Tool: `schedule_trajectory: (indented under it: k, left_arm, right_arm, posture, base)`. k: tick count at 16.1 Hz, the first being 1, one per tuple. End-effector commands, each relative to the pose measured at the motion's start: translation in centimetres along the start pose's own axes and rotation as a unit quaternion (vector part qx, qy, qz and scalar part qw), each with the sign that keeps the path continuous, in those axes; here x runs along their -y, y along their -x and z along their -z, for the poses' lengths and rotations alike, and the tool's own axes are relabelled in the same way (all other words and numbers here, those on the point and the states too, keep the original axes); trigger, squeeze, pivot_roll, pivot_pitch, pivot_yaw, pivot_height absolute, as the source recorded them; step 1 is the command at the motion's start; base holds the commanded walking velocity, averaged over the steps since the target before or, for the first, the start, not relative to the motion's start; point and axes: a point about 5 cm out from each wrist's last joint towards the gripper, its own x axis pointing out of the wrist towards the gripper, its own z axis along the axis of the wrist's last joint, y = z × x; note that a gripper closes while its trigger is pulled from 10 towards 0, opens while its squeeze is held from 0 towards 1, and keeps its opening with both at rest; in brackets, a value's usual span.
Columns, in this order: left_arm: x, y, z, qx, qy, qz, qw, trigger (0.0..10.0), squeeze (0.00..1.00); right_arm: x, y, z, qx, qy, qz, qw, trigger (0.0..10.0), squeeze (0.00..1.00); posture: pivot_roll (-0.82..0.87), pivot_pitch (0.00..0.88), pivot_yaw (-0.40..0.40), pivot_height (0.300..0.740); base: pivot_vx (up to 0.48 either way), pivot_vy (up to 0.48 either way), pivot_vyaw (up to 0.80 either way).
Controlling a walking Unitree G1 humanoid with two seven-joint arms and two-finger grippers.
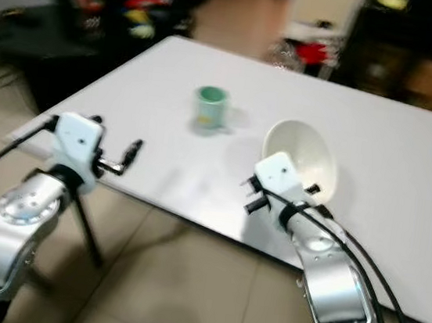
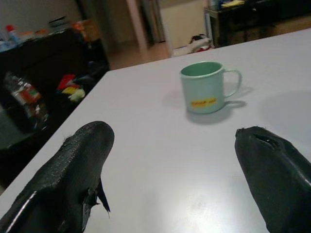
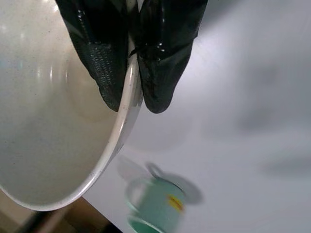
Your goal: Setting the table
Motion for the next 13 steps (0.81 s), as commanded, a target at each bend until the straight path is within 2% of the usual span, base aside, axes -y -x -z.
schedule_trajectory:
  k: [1, 3, 5, 7, 9, 10, 13]
  left_arm:
    - [0.8, -0.5, -0.6, 0.013, 0.001, 0.022, 1.0, 10.0, 0.0]
    - [0.9, -0.5, -0.6, 0.013, -0.001, 0.027, 1.0, 10.0, 0.0]
    - [1.4, -0.5, -0.5, 0.008, -0.009, 0.051, 0.999, 10.0, 0.0]
    - [2.1, 0.0, 0.0, -0.014, -0.005, 0.105, 0.994, 10.0, 0.0]
    - [2.3, 0.2, 0.3, -0.026, -0.003, 0.12, 0.992, 10.0, 0.0]
    - [2.7, 0.7, 0.6, -0.044, -0.003, 0.158, 0.986, 10.0, 0.0]
    - [3.1, 1.5, 1.2, -0.074, -0.003, 0.206, 0.976, 10.0, 0.0]
  right_arm:
    - [1.1, 0.1, 0.1, -0.01, 0.001, 0.021, 1.0, 10.0, 0.0]
    - [1.3, 0.0, 0.2, -0.016, 0.009, 0.02, 1.0, 10.0, 0.0]
    - [1.5, -0.3, 0.3, -0.028, 0.026, 0.011, 0.999, 10.0, 0.0]
    - [1.5, -0.9, 0.2, -0.036, 0.051, -0.043, 0.997, 10.0, 0.0]
    - [1.4, -1.2, 0.1, -0.035, 0.07, -0.069, 0.995, 10.0, 0.0]
    - [1.4, -1.7, 0.1, -0.042, 0.097, -0.102, 0.989, 10.0, 0.0]
    - [1.7, -2.3, 0.3, -0.066, 0.155, -0.146, 0.975, 10.0, 0.0]
  posture:
    - [0.06, 0.0, 0.033, 0.74]
    - [0.06, 0.0, 0.034, 0.74]
    - [0.06, 0.0, 0.037, 0.74]
    - [0.06, 0.0, 0.035, 0.74]
    - [0.07, 0.0, 0.035, 0.74]
    - [0.08, 0.0, 0.029, 0.74]
    - [0.09, 0.0, 0.022, 0.74]
  base:
    - [0.3, 0.0, -0.66]
    - [0.3, 0.0, 0.0]
    - [0.0, 0.0, 0.0]
    - [0.0, 0.0, 0.0]
    - [0.0, 0.0, 0.0]
    - [0.0, 0.0, 0.0]
    - [0.0, 0.0, 0.0]
